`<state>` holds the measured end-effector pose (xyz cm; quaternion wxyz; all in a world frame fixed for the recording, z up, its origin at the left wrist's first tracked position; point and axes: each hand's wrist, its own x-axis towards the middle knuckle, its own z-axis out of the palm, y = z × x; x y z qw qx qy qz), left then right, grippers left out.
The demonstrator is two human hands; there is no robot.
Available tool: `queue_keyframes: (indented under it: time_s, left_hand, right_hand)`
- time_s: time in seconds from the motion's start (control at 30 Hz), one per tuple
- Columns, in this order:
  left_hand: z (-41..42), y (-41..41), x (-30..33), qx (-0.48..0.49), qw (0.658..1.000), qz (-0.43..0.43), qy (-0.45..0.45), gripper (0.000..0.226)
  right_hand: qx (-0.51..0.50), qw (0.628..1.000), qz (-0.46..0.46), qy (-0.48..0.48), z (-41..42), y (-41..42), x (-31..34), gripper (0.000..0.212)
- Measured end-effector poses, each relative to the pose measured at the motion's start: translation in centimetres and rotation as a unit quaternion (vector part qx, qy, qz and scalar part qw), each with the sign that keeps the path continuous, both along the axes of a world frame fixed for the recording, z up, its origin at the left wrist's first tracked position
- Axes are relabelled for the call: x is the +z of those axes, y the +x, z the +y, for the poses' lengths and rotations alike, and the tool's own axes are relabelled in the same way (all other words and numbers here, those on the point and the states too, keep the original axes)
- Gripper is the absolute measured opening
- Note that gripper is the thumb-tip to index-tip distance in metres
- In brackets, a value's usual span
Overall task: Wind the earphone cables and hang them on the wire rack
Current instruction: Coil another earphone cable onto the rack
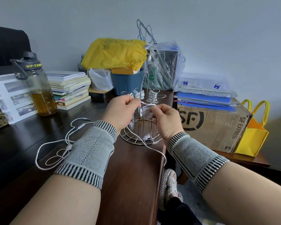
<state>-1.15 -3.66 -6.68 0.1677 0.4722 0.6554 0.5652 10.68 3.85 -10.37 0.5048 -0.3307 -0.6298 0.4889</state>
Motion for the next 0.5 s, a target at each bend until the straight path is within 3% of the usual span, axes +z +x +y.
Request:
queue_keyframes:
  time_s: [0.17, 0.33, 0.5]
  left_hand:
    - [0.2, 0.6, -0.3, 0.017, 0.998, 0.039, 0.039, 0.026]
    - [0.0, 1.3, 0.4, -0.046, 0.994, 0.056, 0.079, 0.026]
    - [-0.1, 1.3, 0.1, 0.027, 0.998, 0.022, 0.050, 0.028]
  right_hand:
    - [-0.008, 1.000, -0.022, 0.020, 0.3, -0.2, 0.2, 0.027]
    - [-0.002, 0.998, -0.043, 0.042, 0.3, -0.2, 0.1, 0.028]
    - [0.010, 1.000, -0.024, -0.004, 0.2, -0.3, 0.5, 0.029]
